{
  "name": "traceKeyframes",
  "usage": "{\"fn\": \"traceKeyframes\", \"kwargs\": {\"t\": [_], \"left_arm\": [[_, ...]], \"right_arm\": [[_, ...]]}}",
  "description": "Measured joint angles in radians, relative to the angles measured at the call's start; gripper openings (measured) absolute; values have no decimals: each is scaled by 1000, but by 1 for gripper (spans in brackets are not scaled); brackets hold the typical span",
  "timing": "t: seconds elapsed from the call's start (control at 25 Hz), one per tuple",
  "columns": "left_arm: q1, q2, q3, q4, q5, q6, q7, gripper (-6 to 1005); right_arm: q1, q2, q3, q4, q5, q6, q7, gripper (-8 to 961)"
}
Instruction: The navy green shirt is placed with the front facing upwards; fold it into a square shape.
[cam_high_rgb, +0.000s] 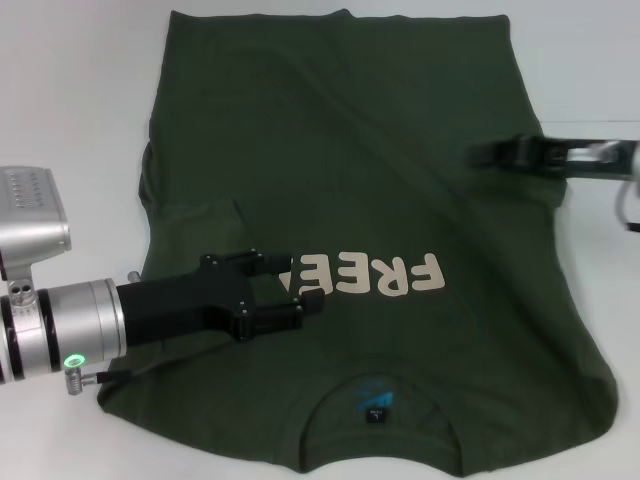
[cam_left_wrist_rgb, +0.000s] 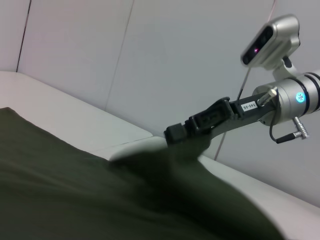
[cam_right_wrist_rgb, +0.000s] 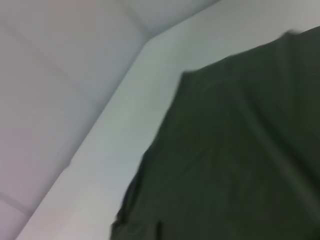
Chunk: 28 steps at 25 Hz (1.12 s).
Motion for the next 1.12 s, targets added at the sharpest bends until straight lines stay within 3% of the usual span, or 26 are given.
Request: {"fn": "traceKeyframes", "kwargs": {"t": [0.12, 0.4, 0.68, 0.92, 1.12], "left_arm": [[0, 0, -1, 0, 0, -5, 0, 765], [5, 1, -2, 0, 0, -13, 0, 766], [6, 1, -22, 4, 0, -9, -17, 765], [13, 7, -56, 14, 4, 4, -70, 765], [54, 12, -65, 80, 15, -1, -176, 768]], "right_arm": [[21, 18, -84, -16, 1, -32, -14, 35], [-24, 4, -73, -53, 62, -79, -16, 247], [-112, -6, -70, -55, 172, -106, -98, 583], [-174, 33, -70, -45, 247, -129, -228, 919], [-199, 53, -71, 11, 277, -146, -312, 929]]}}
